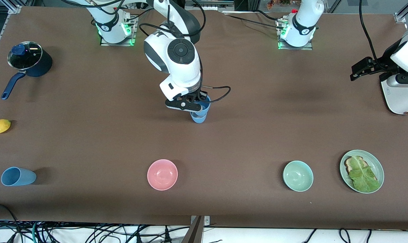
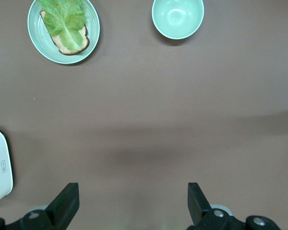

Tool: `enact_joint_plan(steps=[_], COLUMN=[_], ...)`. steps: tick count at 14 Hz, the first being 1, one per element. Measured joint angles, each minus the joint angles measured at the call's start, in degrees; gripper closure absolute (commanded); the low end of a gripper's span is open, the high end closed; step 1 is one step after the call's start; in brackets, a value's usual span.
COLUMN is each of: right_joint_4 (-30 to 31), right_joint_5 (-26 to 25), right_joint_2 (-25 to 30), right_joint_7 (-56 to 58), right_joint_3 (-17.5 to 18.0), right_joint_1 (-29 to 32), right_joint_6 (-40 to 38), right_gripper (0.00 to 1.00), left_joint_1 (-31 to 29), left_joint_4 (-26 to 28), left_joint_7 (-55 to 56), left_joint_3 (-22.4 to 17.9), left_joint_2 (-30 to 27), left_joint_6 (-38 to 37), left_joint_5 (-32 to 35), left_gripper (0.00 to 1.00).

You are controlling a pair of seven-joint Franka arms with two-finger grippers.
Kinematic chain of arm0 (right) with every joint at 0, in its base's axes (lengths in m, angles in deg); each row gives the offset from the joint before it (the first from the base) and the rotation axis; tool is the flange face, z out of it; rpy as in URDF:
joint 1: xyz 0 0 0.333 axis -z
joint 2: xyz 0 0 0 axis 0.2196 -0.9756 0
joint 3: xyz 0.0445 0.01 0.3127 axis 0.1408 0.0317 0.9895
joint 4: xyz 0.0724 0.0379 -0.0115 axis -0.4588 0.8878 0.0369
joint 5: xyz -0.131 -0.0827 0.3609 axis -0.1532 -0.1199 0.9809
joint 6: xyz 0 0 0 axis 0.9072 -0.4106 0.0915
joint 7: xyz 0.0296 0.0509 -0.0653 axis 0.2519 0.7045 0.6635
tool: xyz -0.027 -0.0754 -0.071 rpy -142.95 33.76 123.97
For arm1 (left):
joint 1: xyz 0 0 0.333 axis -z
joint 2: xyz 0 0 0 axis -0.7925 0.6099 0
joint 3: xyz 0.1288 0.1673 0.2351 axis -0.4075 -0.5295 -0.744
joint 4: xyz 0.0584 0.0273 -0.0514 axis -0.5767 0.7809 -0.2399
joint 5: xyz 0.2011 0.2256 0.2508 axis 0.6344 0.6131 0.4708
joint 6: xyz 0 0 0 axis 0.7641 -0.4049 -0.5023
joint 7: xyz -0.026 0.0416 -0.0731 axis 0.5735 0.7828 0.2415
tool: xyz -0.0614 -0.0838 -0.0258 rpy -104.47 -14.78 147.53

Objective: Stack blue cups with both arms
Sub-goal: 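Lower the blue cup into the tissue cup and open the right gripper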

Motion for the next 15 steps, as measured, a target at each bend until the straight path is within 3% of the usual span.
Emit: enact_joint_plan(steps=[11, 12, 15], right_joint_4=[0.5, 0.5, 0.5], right_joint_5=[-1.0, -1.0, -1.0], right_joint_2=[-0.8, -0.8, -0.8], right_joint_7=[0.0, 0.0, -0.3], right_joint_3=[-0.1, -0.1, -0.1], right_joint_1=[0.0, 0.0, 0.0], right_joint_6=[-0.8, -0.8, -0.8], right_gripper=[1.00, 0.84, 0.60], left_joint_1=[0.0, 0.0, 0.0], left_joint_4=[0.0, 0.0, 0.0], left_joint_7=[0.0, 0.0, 0.0], left_joint_3=[0.0, 0.0, 0.0], left_joint_2=[0.0, 0.0, 0.0], left_joint_6=[0.0, 0.0, 0.0], left_joint_5=[0.0, 0.0, 0.0], left_gripper=[0.00, 0.00, 0.00])
